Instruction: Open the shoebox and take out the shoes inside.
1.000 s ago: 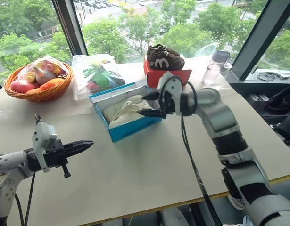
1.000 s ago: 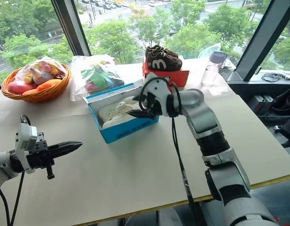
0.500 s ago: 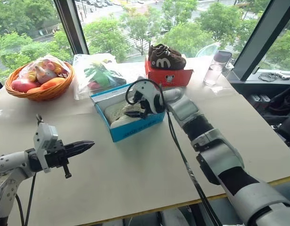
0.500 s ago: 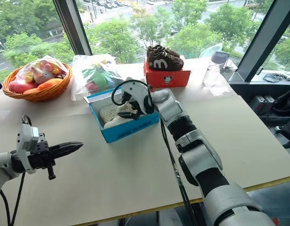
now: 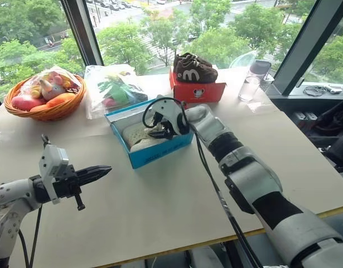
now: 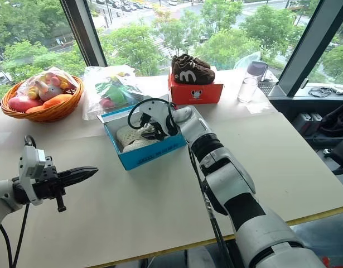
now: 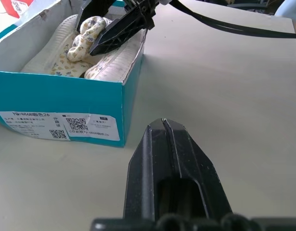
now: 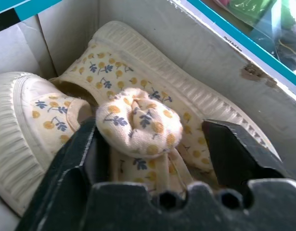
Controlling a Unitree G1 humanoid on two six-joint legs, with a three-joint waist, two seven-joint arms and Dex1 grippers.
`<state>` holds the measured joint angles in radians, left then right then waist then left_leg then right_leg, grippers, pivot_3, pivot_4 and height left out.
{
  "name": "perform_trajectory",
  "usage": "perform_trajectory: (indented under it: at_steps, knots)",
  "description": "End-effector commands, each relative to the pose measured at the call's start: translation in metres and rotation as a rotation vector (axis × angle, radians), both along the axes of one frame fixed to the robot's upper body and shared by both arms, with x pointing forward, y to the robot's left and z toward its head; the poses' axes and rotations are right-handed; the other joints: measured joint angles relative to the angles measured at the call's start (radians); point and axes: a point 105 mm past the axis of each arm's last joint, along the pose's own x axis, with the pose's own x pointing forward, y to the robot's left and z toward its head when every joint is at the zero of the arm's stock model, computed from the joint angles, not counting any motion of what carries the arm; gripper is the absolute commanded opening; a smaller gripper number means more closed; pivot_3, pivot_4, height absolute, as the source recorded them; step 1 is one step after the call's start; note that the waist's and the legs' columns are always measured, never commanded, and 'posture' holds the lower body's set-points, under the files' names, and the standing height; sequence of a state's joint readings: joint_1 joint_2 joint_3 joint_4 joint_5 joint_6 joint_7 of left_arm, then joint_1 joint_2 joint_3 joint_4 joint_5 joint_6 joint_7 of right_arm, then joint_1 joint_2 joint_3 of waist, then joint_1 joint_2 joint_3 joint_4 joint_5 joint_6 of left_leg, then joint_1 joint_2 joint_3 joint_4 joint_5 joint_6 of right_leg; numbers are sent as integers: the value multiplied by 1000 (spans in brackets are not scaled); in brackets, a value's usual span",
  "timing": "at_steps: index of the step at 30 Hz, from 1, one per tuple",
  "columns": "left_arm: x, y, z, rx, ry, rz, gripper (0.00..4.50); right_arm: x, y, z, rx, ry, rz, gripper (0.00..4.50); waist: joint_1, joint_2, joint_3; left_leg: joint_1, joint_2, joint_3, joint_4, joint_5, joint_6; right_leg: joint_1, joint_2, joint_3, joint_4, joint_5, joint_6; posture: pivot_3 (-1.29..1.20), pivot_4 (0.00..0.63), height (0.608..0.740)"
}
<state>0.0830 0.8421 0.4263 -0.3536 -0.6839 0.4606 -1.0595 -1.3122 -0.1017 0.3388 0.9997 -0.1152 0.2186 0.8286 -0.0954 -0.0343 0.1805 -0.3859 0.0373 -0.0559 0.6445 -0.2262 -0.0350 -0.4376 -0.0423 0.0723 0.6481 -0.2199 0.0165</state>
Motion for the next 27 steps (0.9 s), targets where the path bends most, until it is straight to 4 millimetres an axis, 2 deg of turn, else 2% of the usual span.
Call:
perform_trajectory:
  at_steps: [1, 3, 11, 17, 20, 27]
  knots:
    - [1, 0, 12, 18, -62, -4, 0, 0, -1, 4, -4, -15, 7, 1653, 0, 0, 0, 0, 0, 0, 0, 0, 0, 0, 0, 0, 0, 0, 0, 0, 150, 740]
    - [2, 0, 12, 17, -65, -5, 0, -3, 0, 4, -7, -12, 25, 1033, -1, 0, 0, 0, 0, 0, 0, 0, 0, 0, 0, 0, 0, 0, 0, 0, 150, 740]
    - [6, 1, 18, -1, -101, 8, 0, -3, -2, 8, 54, 37, 10, 1033, -1, 0, 0, 0, 0, 0, 0, 0, 0, 0, 0, 0, 0, 0, 0, 0, 150, 740]
    - [9, 3, 18, -29, -132, 49, 0, 0, -12, 23, 151, 63, -31, 1033, 1, 0, 0, -1, 0, 0, 0, 0, 0, 0, 0, 0, 0, 0, 0, 0, 150, 740]
    - [11, 7, 12, -34, -117, 79, 0, -1, -18, 41, 218, 64, -36, 1033, 1, 0, 0, -2, 0, 0, 0, 0, 0, -1, 0, 0, 0, 0, 0, 0, 150, 740]
    - [13, 3, 15, -79, -152, 79, 0, -6, -29, 74, 328, 50, -41, 1033, 0, 0, 0, -2, 0, 0, 0, 0, 0, -2, 0, 0, 0, 0, 0, 0, 150, 740]
